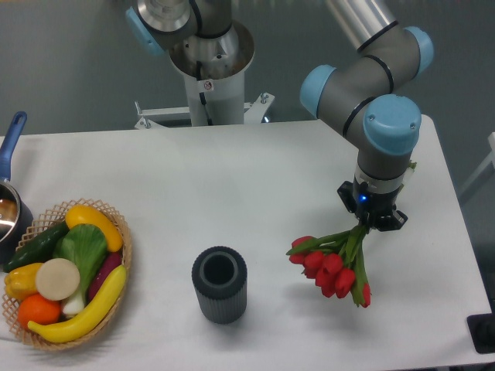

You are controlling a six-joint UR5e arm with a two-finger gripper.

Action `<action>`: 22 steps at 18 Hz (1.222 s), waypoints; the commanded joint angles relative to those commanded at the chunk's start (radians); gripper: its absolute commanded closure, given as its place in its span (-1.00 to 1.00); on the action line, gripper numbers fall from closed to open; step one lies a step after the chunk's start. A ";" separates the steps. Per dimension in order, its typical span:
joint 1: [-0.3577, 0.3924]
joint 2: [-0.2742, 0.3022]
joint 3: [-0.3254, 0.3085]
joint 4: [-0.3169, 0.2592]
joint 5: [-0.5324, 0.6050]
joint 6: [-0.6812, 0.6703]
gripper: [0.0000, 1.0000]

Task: Insert the flowers into the vase
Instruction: 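Carry the red tulip bunch with the gripper toward the grey vase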

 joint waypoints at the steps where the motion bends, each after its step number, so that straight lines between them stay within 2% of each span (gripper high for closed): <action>1: 0.000 0.000 -0.002 0.000 0.000 0.000 0.89; 13: -0.006 -0.002 0.000 0.011 -0.027 -0.009 0.88; 16: -0.011 0.000 0.000 0.084 -0.150 -0.015 0.89; 22: -0.008 0.009 0.000 0.097 -0.317 -0.037 0.86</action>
